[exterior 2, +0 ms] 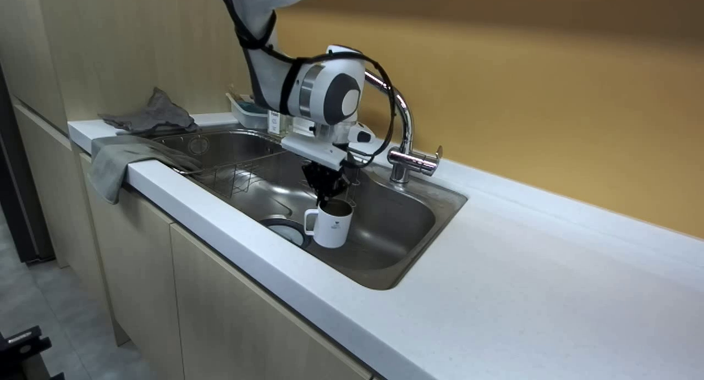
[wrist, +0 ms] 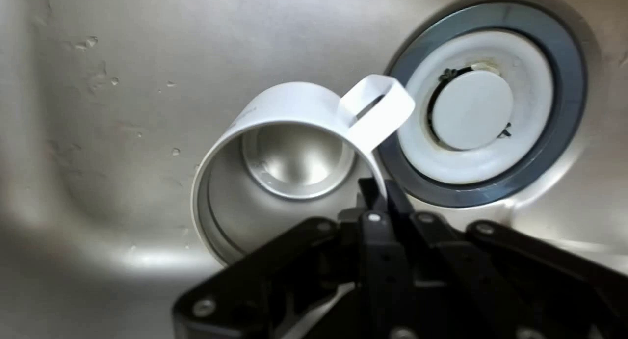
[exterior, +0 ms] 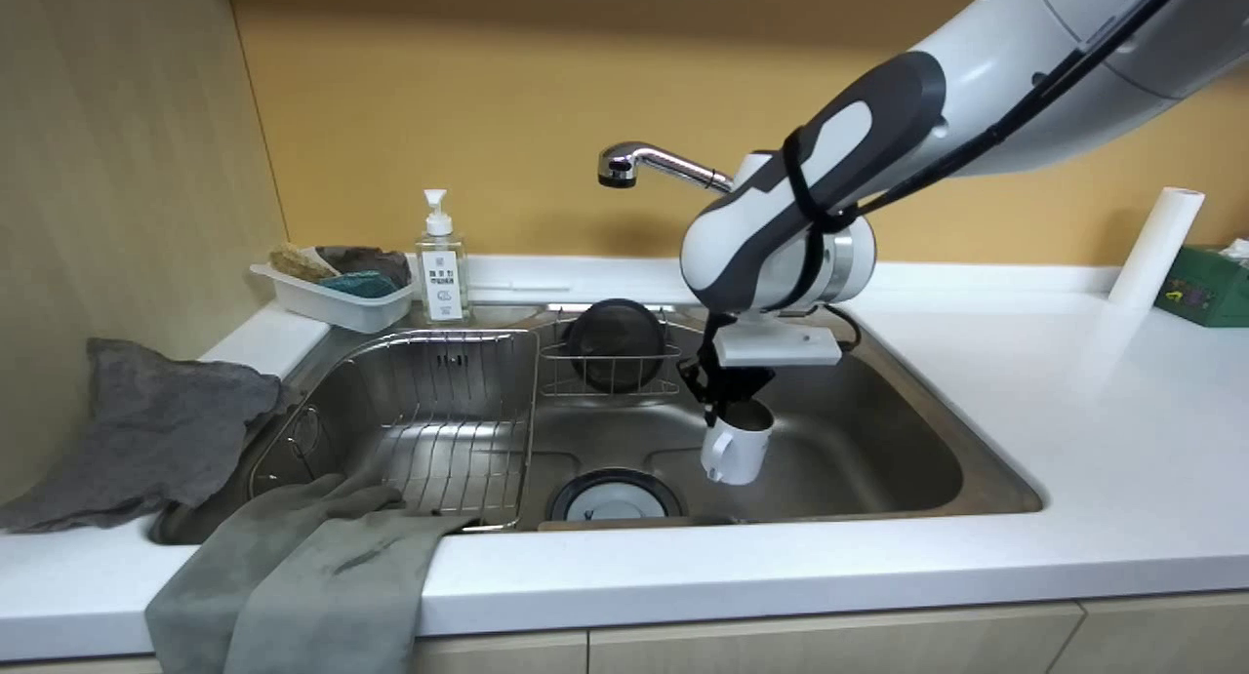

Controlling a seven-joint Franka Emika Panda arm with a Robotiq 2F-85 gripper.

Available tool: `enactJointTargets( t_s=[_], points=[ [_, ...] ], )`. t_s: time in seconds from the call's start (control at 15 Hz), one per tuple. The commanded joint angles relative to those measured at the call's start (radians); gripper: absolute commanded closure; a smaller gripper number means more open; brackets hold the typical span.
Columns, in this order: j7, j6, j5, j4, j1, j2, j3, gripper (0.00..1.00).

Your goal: Pick up the white mug and put it on the metal rack on the left

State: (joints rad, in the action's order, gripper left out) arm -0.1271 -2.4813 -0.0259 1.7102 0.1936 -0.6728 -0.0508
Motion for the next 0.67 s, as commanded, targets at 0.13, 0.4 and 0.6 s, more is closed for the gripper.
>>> enactJointTargets(
  t_s=[0.13,0.4,0.6],
  points=[
    [0.018,0.118,0.066,-0.022,0.067,0.14,-0.043,0.99],
    [0.072,0.204,0.073,-0.058,0.105,0.213,-0.104,0.99],
    [0.145,0.289,0.058,-0.135,0.127,0.221,-0.162,0.99]
  ],
)
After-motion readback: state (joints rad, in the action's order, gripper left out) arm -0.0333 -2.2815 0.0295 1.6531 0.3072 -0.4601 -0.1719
